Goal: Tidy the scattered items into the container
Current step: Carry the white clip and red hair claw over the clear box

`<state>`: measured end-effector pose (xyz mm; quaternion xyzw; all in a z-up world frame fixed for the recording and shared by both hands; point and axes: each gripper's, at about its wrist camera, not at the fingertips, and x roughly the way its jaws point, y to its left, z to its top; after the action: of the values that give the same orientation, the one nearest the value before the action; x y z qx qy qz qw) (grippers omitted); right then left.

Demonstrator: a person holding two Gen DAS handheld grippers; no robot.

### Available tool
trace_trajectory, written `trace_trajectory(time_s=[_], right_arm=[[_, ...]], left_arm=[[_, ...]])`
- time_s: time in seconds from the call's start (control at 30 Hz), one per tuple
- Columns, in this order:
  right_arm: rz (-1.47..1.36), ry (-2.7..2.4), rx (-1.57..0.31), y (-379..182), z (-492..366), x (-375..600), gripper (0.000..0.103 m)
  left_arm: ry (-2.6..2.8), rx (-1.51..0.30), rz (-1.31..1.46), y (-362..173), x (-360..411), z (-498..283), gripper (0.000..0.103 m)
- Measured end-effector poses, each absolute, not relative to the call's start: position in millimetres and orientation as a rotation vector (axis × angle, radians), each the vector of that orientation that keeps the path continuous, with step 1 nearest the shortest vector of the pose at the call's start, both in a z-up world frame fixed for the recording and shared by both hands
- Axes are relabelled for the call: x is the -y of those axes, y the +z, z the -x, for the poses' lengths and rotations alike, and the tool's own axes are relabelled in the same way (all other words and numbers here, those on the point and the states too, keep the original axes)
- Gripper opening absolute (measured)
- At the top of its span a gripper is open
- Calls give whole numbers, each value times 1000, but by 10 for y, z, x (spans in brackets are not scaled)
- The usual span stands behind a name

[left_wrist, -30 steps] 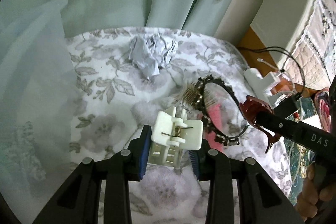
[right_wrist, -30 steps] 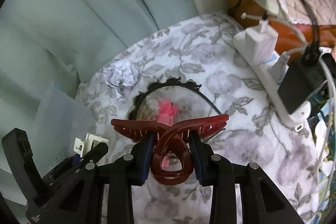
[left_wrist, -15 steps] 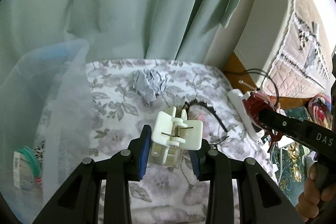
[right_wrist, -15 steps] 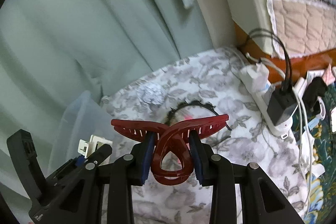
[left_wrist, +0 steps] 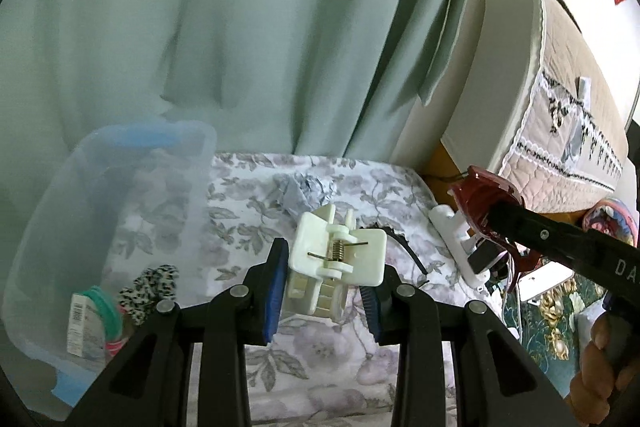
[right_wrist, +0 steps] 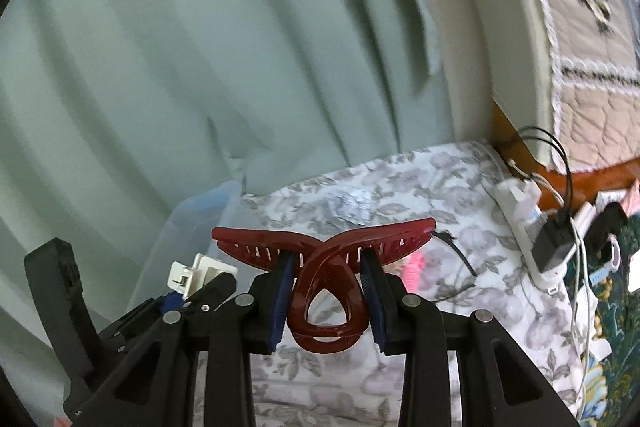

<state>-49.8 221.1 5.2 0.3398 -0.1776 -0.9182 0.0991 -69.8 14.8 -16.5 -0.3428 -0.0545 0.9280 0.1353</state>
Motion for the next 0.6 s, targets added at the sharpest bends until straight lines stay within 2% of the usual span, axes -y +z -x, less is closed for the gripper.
trace_trajectory(time_s=[0.6], right_arm=[[-888,-2642,265,491,288,-1280,36]], left_arm=[[2808,311,884,29,652,375,35]])
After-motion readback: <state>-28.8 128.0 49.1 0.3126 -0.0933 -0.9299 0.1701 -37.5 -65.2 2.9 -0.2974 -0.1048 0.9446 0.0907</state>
